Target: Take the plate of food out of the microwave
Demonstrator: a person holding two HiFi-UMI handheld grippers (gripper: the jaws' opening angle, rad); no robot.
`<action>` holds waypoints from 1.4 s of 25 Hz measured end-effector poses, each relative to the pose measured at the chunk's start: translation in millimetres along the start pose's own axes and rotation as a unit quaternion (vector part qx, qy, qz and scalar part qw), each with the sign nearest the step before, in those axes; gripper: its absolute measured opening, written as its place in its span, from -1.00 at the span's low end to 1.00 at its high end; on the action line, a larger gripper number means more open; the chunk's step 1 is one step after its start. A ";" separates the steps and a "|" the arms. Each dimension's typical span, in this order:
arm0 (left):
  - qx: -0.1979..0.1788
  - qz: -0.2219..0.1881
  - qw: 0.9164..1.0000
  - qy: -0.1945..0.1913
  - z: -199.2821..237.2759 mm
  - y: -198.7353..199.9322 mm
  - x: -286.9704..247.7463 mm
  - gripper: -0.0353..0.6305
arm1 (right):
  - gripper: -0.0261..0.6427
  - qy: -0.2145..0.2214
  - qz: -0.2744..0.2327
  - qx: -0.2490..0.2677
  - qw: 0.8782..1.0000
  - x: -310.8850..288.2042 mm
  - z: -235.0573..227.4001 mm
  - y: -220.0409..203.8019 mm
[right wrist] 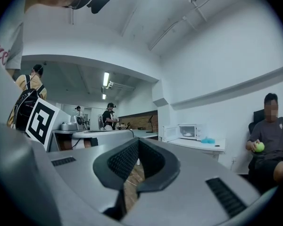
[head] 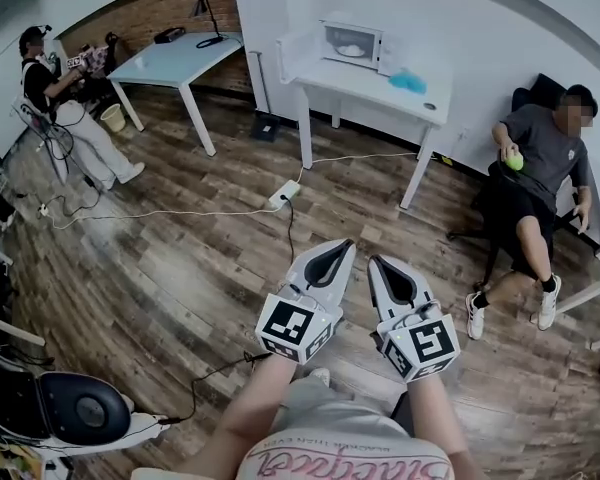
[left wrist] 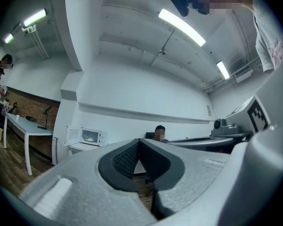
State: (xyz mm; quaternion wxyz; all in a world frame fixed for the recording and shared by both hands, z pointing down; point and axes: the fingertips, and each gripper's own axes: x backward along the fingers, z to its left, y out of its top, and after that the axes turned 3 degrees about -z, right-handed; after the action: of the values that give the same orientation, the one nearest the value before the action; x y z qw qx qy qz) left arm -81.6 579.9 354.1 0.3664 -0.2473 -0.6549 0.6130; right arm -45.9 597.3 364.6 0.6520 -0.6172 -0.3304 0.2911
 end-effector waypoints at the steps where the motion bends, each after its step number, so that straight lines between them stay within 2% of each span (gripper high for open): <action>1: -0.001 0.001 1.000 -0.001 4.6 -1.4 -3.9 -0.88 | -0.89 -0.001 0.000 0.000 1.000 -5.1 -2.8 -1.1; 9: 0.001 0.009 1.000 0.001 33.1 -6.9 -30.0 -0.88 | -0.89 -0.004 -0.004 -0.001 1.000 -35.3 -22.6 -1.6; 15: -0.009 0.030 0.999 0.008 42.7 -20.9 -59.7 -0.88 | -0.89 -0.002 0.001 -0.007 1.000 -51.1 -48.2 -9.3; 24: -0.004 0.036 0.999 0.013 64.1 -31.8 -138.1 -0.88 | -0.89 0.008 -0.001 -0.021 1.000 -98.8 -121.1 -13.7; 35: -0.018 0.033 0.999 0.029 82.6 -33.6 -227.6 -0.88 | -0.89 0.032 -0.003 -0.013 0.999 -144.8 -201.1 -5.5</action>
State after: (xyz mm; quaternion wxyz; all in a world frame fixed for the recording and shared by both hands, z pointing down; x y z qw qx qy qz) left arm -3.4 348.4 348.5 0.3601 -0.2931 -0.6465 0.6053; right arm 24.3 359.7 355.8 0.6547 -0.6342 -0.3147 0.2649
